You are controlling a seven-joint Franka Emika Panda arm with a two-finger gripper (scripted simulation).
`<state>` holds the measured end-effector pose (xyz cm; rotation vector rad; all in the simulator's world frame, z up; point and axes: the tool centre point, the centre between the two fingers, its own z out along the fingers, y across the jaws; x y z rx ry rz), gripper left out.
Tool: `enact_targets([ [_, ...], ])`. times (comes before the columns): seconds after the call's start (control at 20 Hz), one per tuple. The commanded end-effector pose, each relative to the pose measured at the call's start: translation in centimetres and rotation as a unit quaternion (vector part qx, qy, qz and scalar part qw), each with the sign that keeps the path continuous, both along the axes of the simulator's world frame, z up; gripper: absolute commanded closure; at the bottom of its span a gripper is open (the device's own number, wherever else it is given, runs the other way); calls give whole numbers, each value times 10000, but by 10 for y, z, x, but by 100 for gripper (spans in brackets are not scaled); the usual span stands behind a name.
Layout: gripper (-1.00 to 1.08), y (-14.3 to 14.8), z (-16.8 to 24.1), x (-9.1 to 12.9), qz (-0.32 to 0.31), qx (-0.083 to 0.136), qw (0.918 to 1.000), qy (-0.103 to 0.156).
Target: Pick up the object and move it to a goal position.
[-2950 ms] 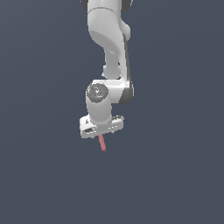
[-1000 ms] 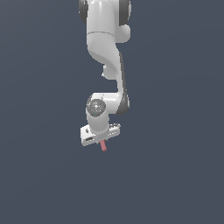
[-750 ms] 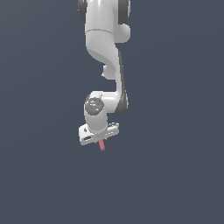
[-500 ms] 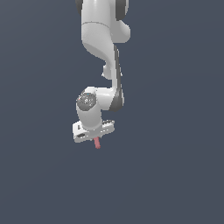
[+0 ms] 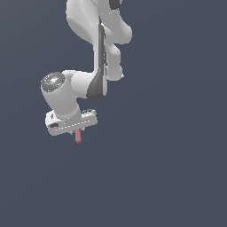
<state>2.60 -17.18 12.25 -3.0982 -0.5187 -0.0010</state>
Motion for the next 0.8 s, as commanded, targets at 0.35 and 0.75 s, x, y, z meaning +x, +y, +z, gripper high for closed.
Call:
enact_targets([
  [0.35, 108, -64, 60, -2, 3, 2, 10000, 2],
  [0.75, 108, -77, 71, -1, 3, 0, 10000, 2],
])
